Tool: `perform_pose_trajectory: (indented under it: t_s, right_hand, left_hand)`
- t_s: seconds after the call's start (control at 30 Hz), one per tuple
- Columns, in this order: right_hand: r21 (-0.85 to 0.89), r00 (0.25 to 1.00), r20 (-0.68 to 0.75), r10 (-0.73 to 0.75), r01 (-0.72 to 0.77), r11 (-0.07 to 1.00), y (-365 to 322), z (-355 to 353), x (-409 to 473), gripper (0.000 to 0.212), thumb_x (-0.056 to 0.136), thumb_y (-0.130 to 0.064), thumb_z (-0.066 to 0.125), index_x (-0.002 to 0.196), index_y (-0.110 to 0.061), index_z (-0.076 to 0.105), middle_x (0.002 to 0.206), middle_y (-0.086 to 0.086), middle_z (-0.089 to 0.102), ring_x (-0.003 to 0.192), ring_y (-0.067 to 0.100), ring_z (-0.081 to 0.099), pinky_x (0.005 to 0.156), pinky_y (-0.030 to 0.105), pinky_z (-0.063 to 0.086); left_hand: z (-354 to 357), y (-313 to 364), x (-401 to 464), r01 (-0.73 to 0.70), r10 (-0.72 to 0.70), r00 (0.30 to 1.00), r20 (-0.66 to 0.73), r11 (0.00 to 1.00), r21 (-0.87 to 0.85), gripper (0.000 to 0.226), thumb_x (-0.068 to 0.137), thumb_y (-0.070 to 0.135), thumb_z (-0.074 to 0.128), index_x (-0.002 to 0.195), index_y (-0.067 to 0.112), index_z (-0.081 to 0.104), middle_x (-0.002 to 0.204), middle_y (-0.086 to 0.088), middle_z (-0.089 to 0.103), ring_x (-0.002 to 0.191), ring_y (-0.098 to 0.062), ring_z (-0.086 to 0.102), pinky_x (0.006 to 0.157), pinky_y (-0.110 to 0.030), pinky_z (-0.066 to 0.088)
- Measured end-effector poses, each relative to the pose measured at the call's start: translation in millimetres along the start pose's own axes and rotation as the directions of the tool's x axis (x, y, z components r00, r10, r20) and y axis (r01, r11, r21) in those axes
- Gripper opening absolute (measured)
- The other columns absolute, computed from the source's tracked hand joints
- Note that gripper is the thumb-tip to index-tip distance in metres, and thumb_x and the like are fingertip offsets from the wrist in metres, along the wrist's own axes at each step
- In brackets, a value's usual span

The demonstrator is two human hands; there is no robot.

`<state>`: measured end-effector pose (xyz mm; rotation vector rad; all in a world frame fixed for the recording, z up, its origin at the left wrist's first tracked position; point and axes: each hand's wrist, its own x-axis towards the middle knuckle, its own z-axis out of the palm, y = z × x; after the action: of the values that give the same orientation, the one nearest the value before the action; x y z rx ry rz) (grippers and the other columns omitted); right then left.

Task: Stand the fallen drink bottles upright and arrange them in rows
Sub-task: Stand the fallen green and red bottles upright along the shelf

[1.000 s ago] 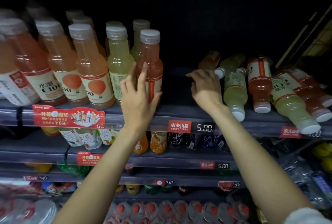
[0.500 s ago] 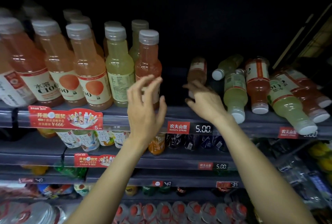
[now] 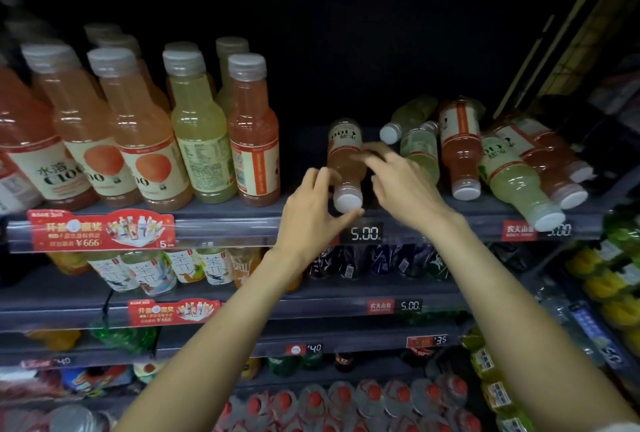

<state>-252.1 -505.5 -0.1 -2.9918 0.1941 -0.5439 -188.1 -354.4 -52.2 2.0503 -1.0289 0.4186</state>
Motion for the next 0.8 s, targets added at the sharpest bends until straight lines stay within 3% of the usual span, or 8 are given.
perform_pose_trajectory:
  t_s: [0.07,0.17,0.3,0.37,0.47,0.63,0.7,0.8]
  right_hand:
    - [-0.088,0.996,0.093,-0.001,0.009,0.996,2.4,2.7,10.2,0.066,0.084,0.002,0.052,0.142,-0.025,0.034,0.150,0.005,0.027,0.125,0.037,0.042,0.087,0.047,0.050]
    - [-0.042,0.988,0.151,-0.006,0.013,0.999,0.4,4.8,18.9,0.077,0.081,0.000,0.061,0.144,-0.029,0.027,0.154,0.001,0.018,0.135,0.032,0.028,0.098,0.046,0.043]
    - [0.188,0.999,-0.017,-0.051,0.053,0.981,-1.8,3.9,18.6,0.079,0.075,-0.008,0.073,0.141,-0.026,0.034,0.150,-0.001,0.031,0.138,0.023,0.029,0.105,0.044,0.038]
    - [0.279,0.996,-0.082,-0.023,0.045,0.959,-5.5,0.4,17.1,0.077,0.074,-0.018,0.076,0.139,-0.026,0.036,0.143,0.000,0.044,0.133,0.021,0.038,0.102,0.044,0.041]
    - [0.457,0.984,-0.148,0.098,-0.020,0.889,-16.5,-3.3,18.1,0.078,0.071,-0.038,0.079,0.134,-0.027,0.036,0.123,-0.001,0.060,0.112,0.021,0.058,0.086,0.041,0.050]
    - [0.748,0.966,-0.115,0.231,-0.069,0.660,-31.7,1.5,35.5,0.076,0.070,-0.034,0.082,0.125,-0.023,0.030,0.115,-0.003,0.062,0.104,0.012,0.061,0.092,0.037,0.050]
    - [0.782,0.960,-0.112,0.257,-0.074,0.619,-37.0,7.2,46.7,0.068,0.071,-0.034,0.081,0.119,-0.026,0.033,0.111,-0.005,0.062,0.097,0.011,0.063,0.087,0.041,0.052]
    - [0.789,0.965,-0.089,0.246,-0.082,0.608,-47.2,15.9,58.1,0.069,0.074,-0.037,0.078,0.129,-0.027,0.037,0.120,-0.005,0.059,0.104,0.009,0.059,0.084,0.032,0.051]
  left_hand:
    - [0.7,1.5,0.0,-0.037,0.036,0.999,-0.039,0.999,-0.004,0.042,0.076,0.034,0.077,0.105,0.012,0.056,0.101,-0.002,0.053,0.079,-0.019,0.060,0.063,-0.039,0.054]
    - [-5.2,1.2,-0.5,-0.107,0.108,0.990,-0.091,0.994,0.023,0.036,0.073,0.024,0.077,0.103,0.010,0.061,0.096,-0.004,0.055,0.076,-0.020,0.059,0.058,-0.039,0.053]
    - [-32.8,12.9,11.2,-0.231,0.228,0.947,-0.226,0.973,0.011,0.036,0.074,0.022,0.071,0.105,0.006,0.066,0.101,-0.006,0.063,0.089,-0.018,0.061,0.072,-0.032,0.054]
    - [-49.5,22.0,19.7,-0.285,0.270,0.919,-0.288,0.959,-0.011,0.038,0.077,0.022,0.069,0.111,0.006,0.066,0.109,-0.005,0.066,0.098,-0.017,0.062,0.081,-0.032,0.053]
    - [-67.7,25.3,29.2,-0.311,0.247,0.896,-0.370,0.943,-0.122,0.038,0.086,0.016,0.069,0.120,0.003,0.061,0.120,-0.004,0.064,0.109,-0.014,0.060,0.091,-0.031,0.051]
    - [-68.5,-12.7,24.8,-0.104,0.174,0.843,-0.509,0.981,0.163,0.048,0.087,0.025,0.069,0.129,0.007,0.053,0.125,-0.012,0.057,0.115,-0.025,0.050,0.099,-0.033,0.041]
    - [-65.7,-26.2,20.9,-0.016,0.119,0.847,-0.518,0.980,0.199,0.057,0.085,0.026,0.071,0.133,0.010,0.046,0.129,-0.015,0.052,0.118,-0.026,0.044,0.099,-0.034,0.038]
    - [-66.5,-35.6,19.2,0.047,0.080,0.869,-0.489,0.969,0.243,0.066,0.082,0.021,0.072,0.139,0.009,0.040,0.135,-0.019,0.046,0.121,-0.026,0.039,0.098,-0.031,0.037]
